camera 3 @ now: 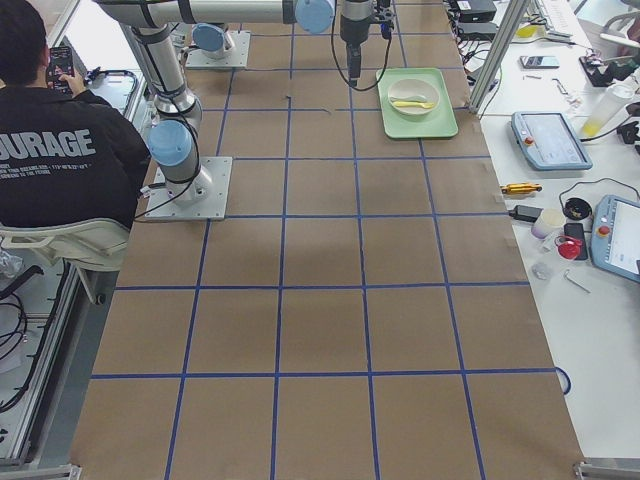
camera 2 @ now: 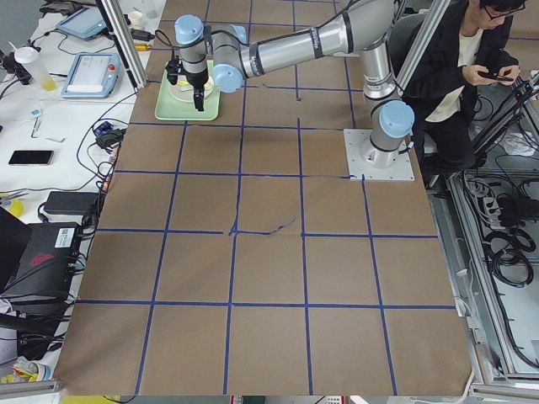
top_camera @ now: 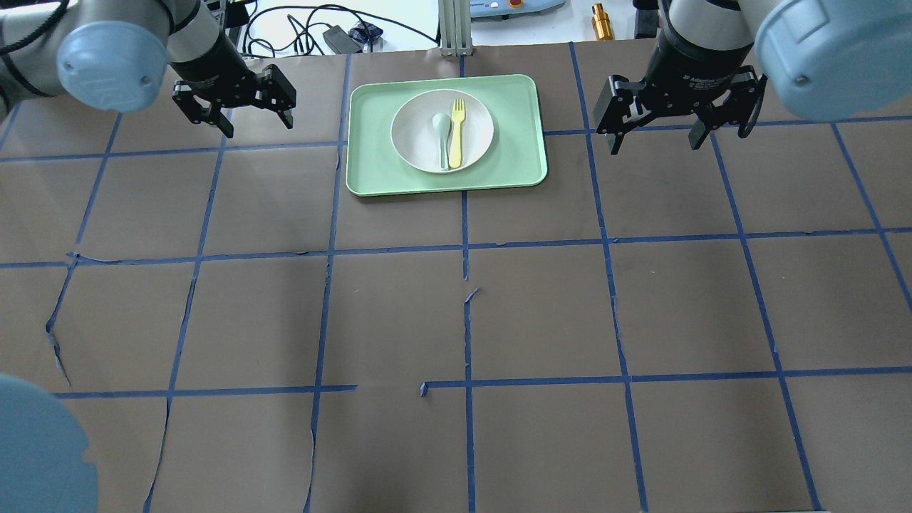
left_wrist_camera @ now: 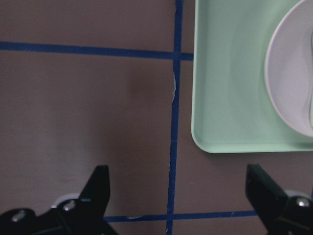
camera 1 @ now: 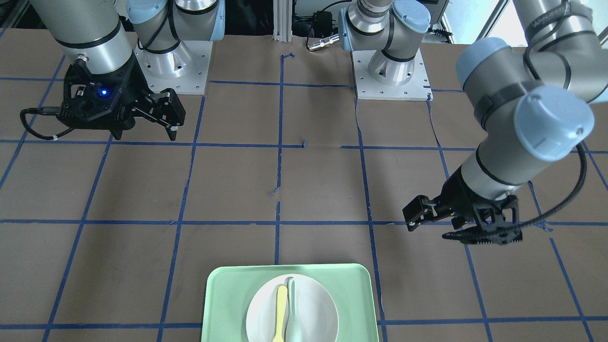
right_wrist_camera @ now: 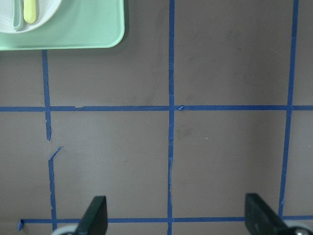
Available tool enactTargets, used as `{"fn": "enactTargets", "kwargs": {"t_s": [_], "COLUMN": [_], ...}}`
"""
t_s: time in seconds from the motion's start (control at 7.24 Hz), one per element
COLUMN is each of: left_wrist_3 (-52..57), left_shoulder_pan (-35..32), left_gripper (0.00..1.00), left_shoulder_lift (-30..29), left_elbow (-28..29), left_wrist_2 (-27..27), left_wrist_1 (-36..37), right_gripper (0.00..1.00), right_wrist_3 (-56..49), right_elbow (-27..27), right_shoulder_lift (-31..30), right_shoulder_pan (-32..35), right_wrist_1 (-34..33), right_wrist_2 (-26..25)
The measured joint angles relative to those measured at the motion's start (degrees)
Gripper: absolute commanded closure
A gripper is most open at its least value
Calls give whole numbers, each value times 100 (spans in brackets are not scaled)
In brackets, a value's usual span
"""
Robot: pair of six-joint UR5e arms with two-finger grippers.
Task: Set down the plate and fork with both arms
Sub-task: 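Release the plate and raise the left gripper away from the tray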
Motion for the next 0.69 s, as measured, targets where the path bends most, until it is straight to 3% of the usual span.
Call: {"fn": "enactTargets", "kwargs": {"t_s": [0.28, 0.69], "left_wrist_3": [-628, -1103], "left_shoulder_pan": [-311, -892], "left_gripper": [0, 0], "left_shoulder_lift": [668, 1183], "left_elbow": [-72, -316], "left_wrist_2": [170, 472], "left_wrist_1": [-474, -804], "right_gripper": [0, 0], "right_wrist_3": [4, -1], "right_elbow": [-4, -38], "right_shoulder_lift": [-5, -18], "right_shoulder_pan": [1, 0], "right_wrist_1": [-21, -57], "right_wrist_2": [35, 42]}}
